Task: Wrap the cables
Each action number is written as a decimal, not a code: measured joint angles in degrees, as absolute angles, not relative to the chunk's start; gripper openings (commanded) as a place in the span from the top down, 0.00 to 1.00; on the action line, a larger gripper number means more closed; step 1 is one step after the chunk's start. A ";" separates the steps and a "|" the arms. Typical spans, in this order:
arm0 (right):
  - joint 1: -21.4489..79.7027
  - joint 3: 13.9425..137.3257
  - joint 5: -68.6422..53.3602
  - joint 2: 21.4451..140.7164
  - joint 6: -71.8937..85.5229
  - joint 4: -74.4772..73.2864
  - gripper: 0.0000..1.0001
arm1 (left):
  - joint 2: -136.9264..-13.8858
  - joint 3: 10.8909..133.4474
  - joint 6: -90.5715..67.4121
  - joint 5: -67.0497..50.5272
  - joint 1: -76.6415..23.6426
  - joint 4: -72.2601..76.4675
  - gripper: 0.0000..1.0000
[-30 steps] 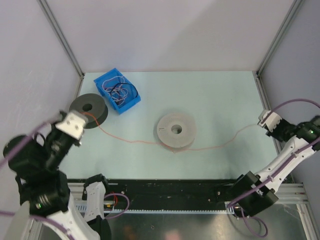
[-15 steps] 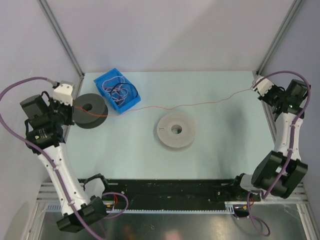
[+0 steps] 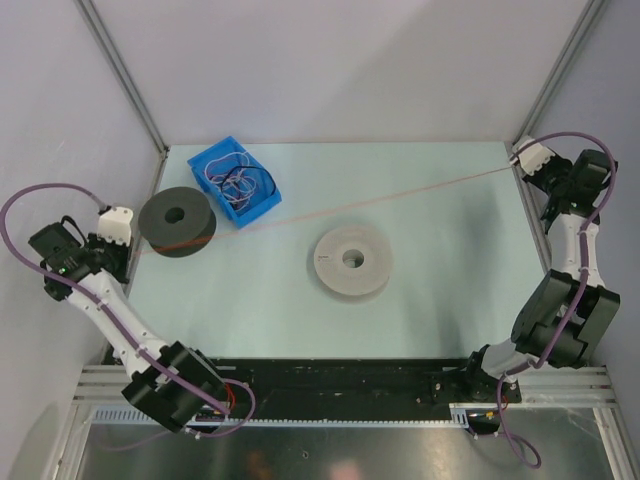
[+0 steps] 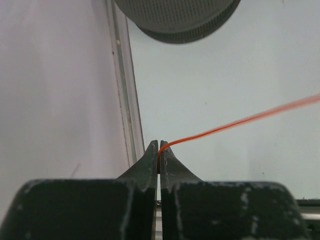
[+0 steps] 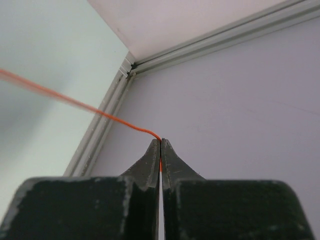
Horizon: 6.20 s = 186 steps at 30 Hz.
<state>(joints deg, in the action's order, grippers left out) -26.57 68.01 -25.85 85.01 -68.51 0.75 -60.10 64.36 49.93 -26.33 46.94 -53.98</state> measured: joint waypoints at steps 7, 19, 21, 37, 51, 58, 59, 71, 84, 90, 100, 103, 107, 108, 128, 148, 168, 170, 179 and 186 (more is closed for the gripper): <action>-25.50 68.01 -27.90 86.94 -67.48 2.26 1.00 | -61.67 60.66 57.78 -29.17 52.40 -54.59 1.00; -25.19 68.01 -31.07 87.99 -67.46 2.20 1.00 | -64.53 57.63 63.13 -30.87 56.62 -54.57 1.00; -25.19 68.01 -31.38 87.99 -67.46 1.96 1.00 | -64.66 57.56 63.40 -30.85 56.82 -54.52 1.00; -25.87 68.12 -34.57 87.61 -64.42 -12.60 1.00 | -54.85 64.29 48.84 -36.27 37.54 -51.37 1.00; -27.51 68.62 -33.80 89.60 -72.88 -46.33 0.14 | -85.14 123.22 12.80 -27.75 -27.22 -35.33 1.00; -25.19 68.71 -43.24 82.63 -67.96 -55.35 0.02 | -105.82 129.75 11.97 -21.54 -34.96 -34.85 1.00; -23.79 68.75 -44.80 80.58 -65.39 -54.83 0.01 | -107.59 129.27 11.94 -20.95 -35.46 -35.18 1.00; -2.61 69.89 -58.41 67.64 -21.80 -26.13 0.16 | -109.16 116.20 11.99 -19.46 -42.57 -37.34 1.00; 10.68 67.51 -54.39 68.03 -8.99 -9.85 0.38 | -105.91 111.68 8.03 -26.85 -42.24 -35.33 1.00; 11.68 66.32 -50.74 69.36 -10.31 -7.81 0.57 | -104.55 110.89 7.51 -29.02 -42.24 -34.59 1.00; 11.70 65.89 -50.06 69.91 -16.19 -9.34 1.00 | -103.66 107.55 8.67 -30.41 -42.26 -33.89 0.67; 11.11 65.87 -50.61 69.82 -18.11 -11.18 1.00 | -102.87 106.89 9.61 -30.22 -41.91 -33.87 0.26; 7.20 64.64 -52.64 68.27 -18.70 -12.47 1.00 | -98.87 104.18 8.38 -31.99 -39.27 -33.89 0.03; 5.43 64.10 -53.39 67.53 -18.46 -12.53 1.00 | -97.36 103.18 7.88 -32.69 -37.82 -33.85 0.02; -6.13 60.73 -56.18 61.84 -27.09 -23.88 1.00 | -96.33 74.06 1.98 -41.56 -23.79 -32.21 0.01; -5.26 60.42 -43.18 63.68 -22.13 -25.82 1.00 | -119.28 83.74 -1.74 -57.95 -23.22 -30.02 0.93; 4.14 56.47 -42.92 53.52 -22.20 -28.45 1.00 | -74.06 59.05 25.67 -39.81 -45.30 -32.32 1.00; 6.83 53.60 -42.96 50.30 -21.65 -28.45 1.00 | -73.93 58.92 26.87 -38.59 -45.69 -32.12 1.00; 21.32 45.98 -38.39 43.48 -21.34 -28.84 1.00 | -74.78 58.89 28.93 -30.98 -46.81 -32.23 0.47; 24.40 45.34 -36.64 42.57 -23.86 -27.24 1.00 | -74.41 59.13 30.65 -28.03 -47.79 -33.26 0.08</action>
<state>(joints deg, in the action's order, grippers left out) 24.40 45.34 -36.64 42.57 -23.86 -27.24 -74.41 59.13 30.65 -28.03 -47.79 -33.26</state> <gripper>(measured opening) 0.020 0.808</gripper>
